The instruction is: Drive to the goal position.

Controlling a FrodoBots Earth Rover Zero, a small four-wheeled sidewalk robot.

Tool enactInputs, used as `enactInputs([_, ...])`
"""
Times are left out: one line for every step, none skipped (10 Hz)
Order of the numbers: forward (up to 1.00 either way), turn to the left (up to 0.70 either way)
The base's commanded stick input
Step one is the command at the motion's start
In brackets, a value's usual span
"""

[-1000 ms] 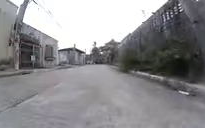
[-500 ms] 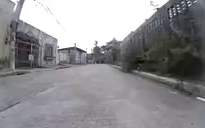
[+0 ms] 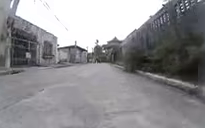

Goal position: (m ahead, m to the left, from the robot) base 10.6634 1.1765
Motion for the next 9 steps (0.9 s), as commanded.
enactInputs([0.00, 0.00])
enactInputs([0.00, 0.00])
enactInputs([0.00, 0.00])
enactInputs([0.00, 0.00])
enactInputs([0.00, 0.00])
enactInputs([0.00, 0.00])
enactInputs([0.00, 0.00])
enactInputs([0.00, 0.00])
enactInputs([0.19, 0.00])
